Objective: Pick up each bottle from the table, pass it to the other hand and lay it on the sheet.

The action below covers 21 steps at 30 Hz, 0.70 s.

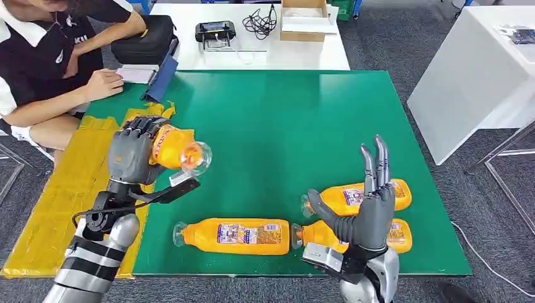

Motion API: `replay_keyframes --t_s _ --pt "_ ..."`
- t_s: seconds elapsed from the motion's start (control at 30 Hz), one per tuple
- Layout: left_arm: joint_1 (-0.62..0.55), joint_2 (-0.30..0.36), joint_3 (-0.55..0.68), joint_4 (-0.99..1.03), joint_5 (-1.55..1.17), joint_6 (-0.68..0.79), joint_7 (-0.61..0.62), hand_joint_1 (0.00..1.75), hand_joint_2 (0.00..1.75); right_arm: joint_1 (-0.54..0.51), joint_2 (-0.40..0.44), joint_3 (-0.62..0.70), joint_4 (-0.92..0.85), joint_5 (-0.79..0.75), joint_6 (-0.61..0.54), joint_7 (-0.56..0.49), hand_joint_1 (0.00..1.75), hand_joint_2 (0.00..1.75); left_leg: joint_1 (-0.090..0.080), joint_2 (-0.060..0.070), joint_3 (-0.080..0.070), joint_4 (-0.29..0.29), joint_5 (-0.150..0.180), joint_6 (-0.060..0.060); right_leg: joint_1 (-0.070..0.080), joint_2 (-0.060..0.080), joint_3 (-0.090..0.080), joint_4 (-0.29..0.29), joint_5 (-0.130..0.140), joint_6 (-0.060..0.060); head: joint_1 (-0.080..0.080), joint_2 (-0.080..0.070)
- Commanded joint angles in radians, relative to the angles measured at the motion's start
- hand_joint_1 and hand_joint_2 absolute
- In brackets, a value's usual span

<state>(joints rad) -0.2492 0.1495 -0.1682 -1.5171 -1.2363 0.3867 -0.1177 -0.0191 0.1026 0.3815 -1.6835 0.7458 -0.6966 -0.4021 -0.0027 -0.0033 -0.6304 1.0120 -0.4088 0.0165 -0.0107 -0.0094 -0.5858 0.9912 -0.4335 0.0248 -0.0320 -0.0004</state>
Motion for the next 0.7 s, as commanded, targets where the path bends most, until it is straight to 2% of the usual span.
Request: replay_keyframes --t_s 0.03,0.17,0.3,0.5,0.6,0.63,0.67,0.7 --pt "-0.261 0.095 -0.198 0.381 -0.287 -0.241 0.222 1.75 1.75 0.077 -0.031 -0.111 -0.130 0.008 0.005 0.008 0.00 1.75 0.001 -0.007 0.004 -0.001 0.000 -0.002 0.001 -0.007 0.007 -0.002 -0.002 -0.001 0.000 0.000" --pt "-0.472 0.055 -0.331 0.706 -0.335 -0.326 0.352 1.75 1.75 0.041 -0.009 -0.107 -0.076 0.010 0.048 0.015 0.00 1.75 0.001 -0.009 0.001 0.000 0.002 -0.001 0.001 -0.009 0.005 -0.001 -0.001 -0.001 0.000 0.000" --pt "-0.582 -0.003 -0.411 0.950 -0.335 -0.396 0.454 1.75 1.75 -0.004 0.007 -0.083 -0.013 0.031 0.058 0.022 0.00 1.75 0.001 -0.008 0.002 -0.001 0.002 -0.001 0.001 -0.008 0.006 -0.001 0.000 0.000 0.000 0.000" --pt "-0.620 -0.055 -0.401 1.118 -0.334 -0.442 0.543 1.75 1.75 -0.046 0.016 -0.049 0.034 0.070 0.061 0.054 0.00 1.75 0.001 -0.002 0.004 -0.001 0.000 -0.001 0.001 -0.002 0.007 -0.001 0.000 0.000 0.000 0.000" --pt "-0.619 -0.053 -0.367 1.149 -0.333 -0.459 0.540 1.75 1.75 -0.053 0.014 -0.040 0.048 0.074 0.055 0.064 0.00 1.75 0.001 0.000 0.004 -0.001 0.000 -0.001 0.001 0.000 0.006 -0.001 0.000 0.000 0.000 0.000" --pt "-0.618 -0.050 -0.360 1.156 -0.332 -0.467 0.536 1.75 1.75 -0.055 0.013 -0.039 0.054 0.073 0.055 0.065 0.00 1.75 0.002 0.000 0.010 -0.001 -0.002 -0.003 0.002 0.001 0.013 -0.003 -0.001 -0.001 0.000 0.000" --pt "-0.616 -0.048 -0.345 1.165 -0.332 -0.482 0.528 1.75 1.75 -0.059 0.012 -0.037 0.062 0.071 0.054 0.067 0.00 1.75 0.001 0.000 0.004 0.000 0.000 -0.002 0.002 0.001 0.006 -0.001 0.000 0.000 0.000 0.000" --pt "-0.609 -0.039 -0.327 1.179 -0.328 -0.495 0.519 1.75 1.75 -0.064 0.011 -0.034 0.077 0.068 0.054 0.067 0.00 1.75 0.002 0.002 0.006 -0.001 -0.001 -0.002 0.002 0.002 0.008 -0.002 0.000 -0.001 0.000 0.000"
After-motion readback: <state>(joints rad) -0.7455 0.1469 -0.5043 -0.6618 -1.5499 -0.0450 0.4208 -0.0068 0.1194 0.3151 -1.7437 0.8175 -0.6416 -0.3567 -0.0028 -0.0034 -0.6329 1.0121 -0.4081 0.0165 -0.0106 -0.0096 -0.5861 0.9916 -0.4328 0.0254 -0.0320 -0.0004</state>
